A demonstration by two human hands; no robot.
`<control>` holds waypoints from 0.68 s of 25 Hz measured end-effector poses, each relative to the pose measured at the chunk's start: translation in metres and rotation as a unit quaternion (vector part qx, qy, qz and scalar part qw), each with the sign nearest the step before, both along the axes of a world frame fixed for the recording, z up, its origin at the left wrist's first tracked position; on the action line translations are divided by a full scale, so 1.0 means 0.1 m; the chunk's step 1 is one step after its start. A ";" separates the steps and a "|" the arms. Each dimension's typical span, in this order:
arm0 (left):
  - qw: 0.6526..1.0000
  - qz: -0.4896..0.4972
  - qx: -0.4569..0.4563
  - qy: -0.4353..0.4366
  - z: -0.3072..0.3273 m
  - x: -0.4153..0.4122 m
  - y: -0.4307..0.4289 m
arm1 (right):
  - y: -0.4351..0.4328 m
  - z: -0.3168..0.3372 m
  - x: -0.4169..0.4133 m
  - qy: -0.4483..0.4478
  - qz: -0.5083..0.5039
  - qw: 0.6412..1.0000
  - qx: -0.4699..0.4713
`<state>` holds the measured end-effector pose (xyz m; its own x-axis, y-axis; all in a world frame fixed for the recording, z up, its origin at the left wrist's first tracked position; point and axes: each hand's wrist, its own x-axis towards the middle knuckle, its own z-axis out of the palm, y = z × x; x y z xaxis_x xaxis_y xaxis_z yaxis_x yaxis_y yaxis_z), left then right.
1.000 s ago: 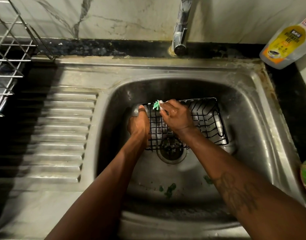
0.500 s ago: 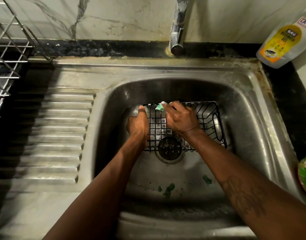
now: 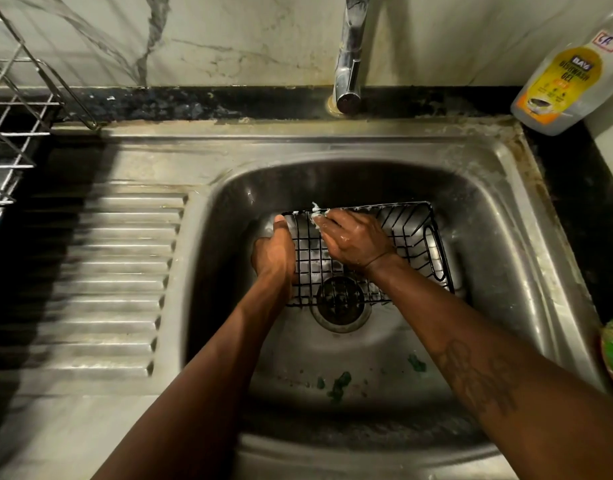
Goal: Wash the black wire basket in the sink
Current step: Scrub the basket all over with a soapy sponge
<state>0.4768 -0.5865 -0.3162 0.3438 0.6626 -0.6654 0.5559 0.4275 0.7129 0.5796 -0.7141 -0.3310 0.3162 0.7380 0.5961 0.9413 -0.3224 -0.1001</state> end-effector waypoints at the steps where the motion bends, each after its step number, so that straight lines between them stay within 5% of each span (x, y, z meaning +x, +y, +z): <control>1: 1.000 0.001 -0.004 -0.002 -0.01 0.00 0.01 | 0.00 0.01 0.01 -0.002 0.007 1.000 -0.001; 8: 1.000 0.000 -0.009 0.006 -0.03 0.02 0.01 | 0.07 -0.02 -0.02 0.067 0.020 0.984 -0.162; 14: 1.000 -0.016 -0.002 0.010 -0.17 0.03 0.06 | -0.15 0.05 0.01 0.017 -0.020 1.000 -0.001; 17: 1.000 -0.021 -0.002 0.022 -0.24 0.05 0.06 | -0.20 -0.04 0.01 0.038 -0.031 0.995 -0.090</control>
